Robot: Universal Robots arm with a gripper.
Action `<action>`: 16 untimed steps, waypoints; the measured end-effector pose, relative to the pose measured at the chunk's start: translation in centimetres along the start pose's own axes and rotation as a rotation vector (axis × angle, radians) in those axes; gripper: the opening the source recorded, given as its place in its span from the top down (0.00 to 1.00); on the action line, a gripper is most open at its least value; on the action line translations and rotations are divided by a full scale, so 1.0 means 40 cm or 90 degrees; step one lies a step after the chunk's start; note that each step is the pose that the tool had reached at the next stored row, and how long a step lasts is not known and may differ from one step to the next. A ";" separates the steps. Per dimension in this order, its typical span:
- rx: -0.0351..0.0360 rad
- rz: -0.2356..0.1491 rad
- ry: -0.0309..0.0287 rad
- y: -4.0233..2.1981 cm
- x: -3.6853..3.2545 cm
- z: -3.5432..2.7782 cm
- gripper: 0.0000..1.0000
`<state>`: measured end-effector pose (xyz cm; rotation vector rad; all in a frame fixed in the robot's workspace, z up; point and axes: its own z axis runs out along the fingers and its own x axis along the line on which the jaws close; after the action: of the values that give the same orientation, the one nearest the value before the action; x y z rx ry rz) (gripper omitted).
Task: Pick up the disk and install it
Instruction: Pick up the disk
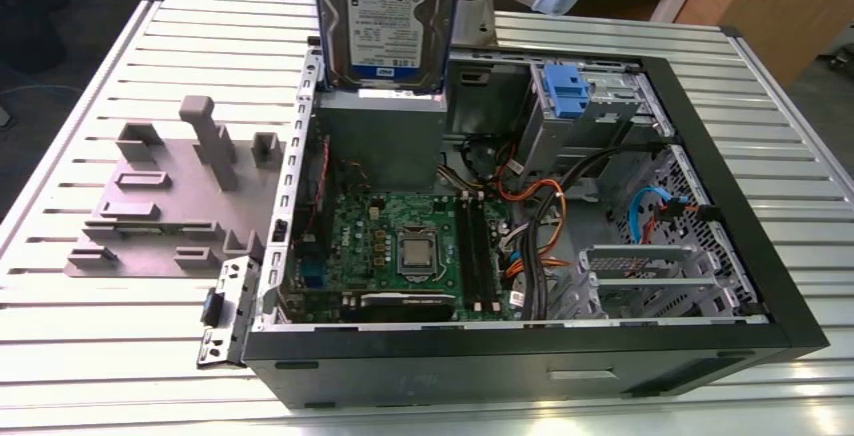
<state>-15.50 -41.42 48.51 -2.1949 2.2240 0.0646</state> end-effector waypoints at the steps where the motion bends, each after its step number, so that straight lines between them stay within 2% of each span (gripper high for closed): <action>1: -0.0001 0.000 0.0000 -0.002 0.000 0.000 0.64; 16: -0.0001 0.000 0.0001 -0.077 0.000 -0.002 0.64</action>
<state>-12.43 -41.48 48.52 -2.1949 2.2242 0.0646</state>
